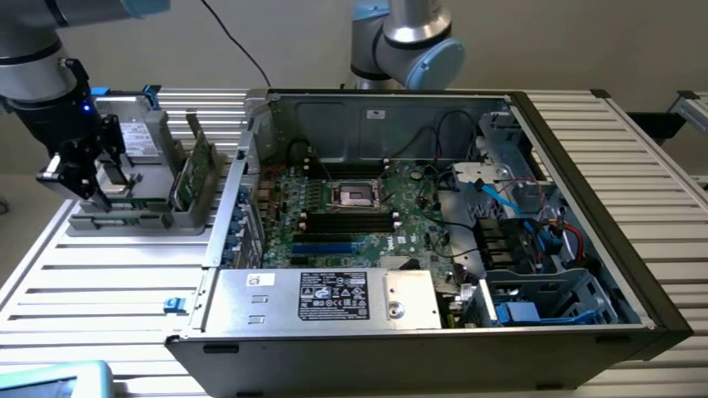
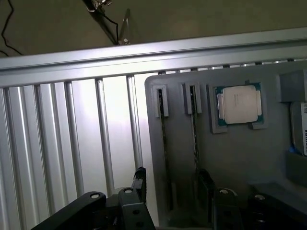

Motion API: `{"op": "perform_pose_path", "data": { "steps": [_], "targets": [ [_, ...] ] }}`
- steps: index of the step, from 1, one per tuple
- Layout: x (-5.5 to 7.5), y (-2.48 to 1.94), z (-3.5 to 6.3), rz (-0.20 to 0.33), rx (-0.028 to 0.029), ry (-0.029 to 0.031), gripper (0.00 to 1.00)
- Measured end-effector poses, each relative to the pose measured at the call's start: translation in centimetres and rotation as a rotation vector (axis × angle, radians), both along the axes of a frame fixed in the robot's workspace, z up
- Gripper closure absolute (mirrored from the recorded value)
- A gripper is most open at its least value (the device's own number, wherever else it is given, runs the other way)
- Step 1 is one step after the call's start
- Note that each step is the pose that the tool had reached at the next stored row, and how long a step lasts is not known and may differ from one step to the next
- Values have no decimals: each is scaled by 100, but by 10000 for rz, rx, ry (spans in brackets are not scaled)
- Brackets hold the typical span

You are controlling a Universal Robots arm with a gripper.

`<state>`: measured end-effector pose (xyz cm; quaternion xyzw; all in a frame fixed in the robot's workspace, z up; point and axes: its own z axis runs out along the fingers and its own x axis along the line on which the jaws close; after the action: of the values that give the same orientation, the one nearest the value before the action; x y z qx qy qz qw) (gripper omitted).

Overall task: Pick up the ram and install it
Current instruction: 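Pick up the ram and move it above insertion slot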

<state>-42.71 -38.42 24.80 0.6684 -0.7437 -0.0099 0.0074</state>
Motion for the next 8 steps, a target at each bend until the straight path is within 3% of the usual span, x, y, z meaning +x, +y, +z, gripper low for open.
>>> {"op": "perform_pose_path", "data": {
  "steps": [8],
  "targets": [
    [0,-21,-145,1,0,1,45]
  ]
}}
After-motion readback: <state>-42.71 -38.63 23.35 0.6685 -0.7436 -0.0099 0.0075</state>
